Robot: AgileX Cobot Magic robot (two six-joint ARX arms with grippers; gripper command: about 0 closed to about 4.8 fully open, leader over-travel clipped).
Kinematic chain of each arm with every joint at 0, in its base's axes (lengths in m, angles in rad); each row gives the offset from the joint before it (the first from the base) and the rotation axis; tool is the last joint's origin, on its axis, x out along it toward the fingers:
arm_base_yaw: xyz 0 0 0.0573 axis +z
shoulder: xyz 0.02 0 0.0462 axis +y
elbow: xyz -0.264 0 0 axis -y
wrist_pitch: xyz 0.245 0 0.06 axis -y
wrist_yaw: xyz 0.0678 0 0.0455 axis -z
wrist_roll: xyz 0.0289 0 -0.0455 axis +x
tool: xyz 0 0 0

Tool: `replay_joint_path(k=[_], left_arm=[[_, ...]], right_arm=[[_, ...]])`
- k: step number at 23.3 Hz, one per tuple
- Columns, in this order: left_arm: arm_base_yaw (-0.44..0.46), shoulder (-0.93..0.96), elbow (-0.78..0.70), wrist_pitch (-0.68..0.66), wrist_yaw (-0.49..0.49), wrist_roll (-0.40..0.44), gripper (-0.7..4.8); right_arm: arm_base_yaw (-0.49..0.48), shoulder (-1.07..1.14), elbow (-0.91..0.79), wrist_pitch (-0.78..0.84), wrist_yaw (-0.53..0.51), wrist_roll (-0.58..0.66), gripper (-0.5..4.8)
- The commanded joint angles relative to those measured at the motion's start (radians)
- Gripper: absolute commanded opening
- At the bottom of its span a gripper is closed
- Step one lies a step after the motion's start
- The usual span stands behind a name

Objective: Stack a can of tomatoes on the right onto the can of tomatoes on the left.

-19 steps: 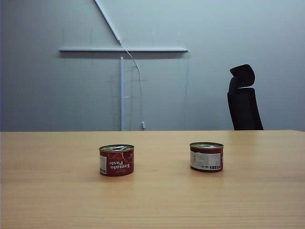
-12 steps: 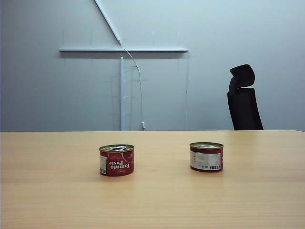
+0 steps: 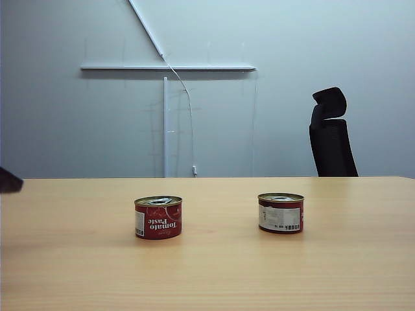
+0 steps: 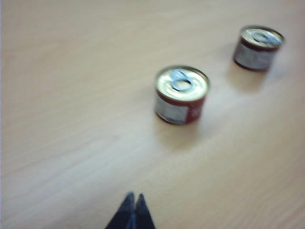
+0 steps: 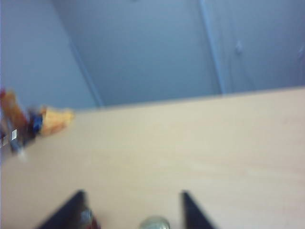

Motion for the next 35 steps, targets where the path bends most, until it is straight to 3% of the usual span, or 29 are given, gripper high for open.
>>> replay_joint_path(k=[1, 7, 9, 15, 20, 22, 23, 26, 30, 32, 35], left_arm=[[-0.005, -0.001, 0.002, 0.002, 0.046, 0.004, -0.02], [-0.005, -0.001, 0.003, 0.004, 0.044, 0.004, -0.02], [-0.005, -0.001, 0.002, 0.005, 0.043, 0.004, -0.02], [-0.005, -0.002, 0.002, 0.004, 0.043, 0.004, -0.02], [-0.004, -0.002, 0.002, 0.005, 0.043, 0.004, -0.02], [-0.002, -0.008, 0.002, 0.004, 0.043, 0.004, -0.02], [-0.002, -0.013, 0.002, 0.005, 0.043, 0.004, -0.02], [0.037, -0.045, 0.003, 0.005, 0.049, 0.004, -0.02], [0.182, -0.078, 0.003, 0.003, 0.111, 0.004, -0.02], [0.303, -0.121, 0.003, 0.005, 0.106, 0.004, -0.02], [0.351, -0.162, 0.003, 0.005, 0.102, 0.004, -0.02]], right_arm=[[0.058, 0.178, 0.062, 0.005, -0.041, -0.149, 4.79], [0.296, 0.695, 0.183, 0.046, 0.083, -0.422, 4.79], [0.396, 0.94, 0.233, 0.139, 0.193, -0.521, 4.79], [0.426, 1.257, 0.321, 0.267, 0.319, -0.506, 4.79], [0.426, 1.369, 0.325, 0.338, 0.305, -0.457, 4.79], [0.426, 1.382, 0.325, 0.382, 0.303, -0.409, 1.24], [0.426, 1.383, 0.325, 0.402, 0.298, -0.408, 0.53], [0.426, 1.383, 0.339, 0.471, 0.181, -0.364, 0.4], [0.444, 1.383, 0.397, 0.475, 0.025, -0.275, 0.4], [0.52, 1.384, 0.438, 0.475, 0.038, -0.282, 0.4], [0.608, 1.403, 0.48, 0.45, 0.137, -0.29, 0.46]])
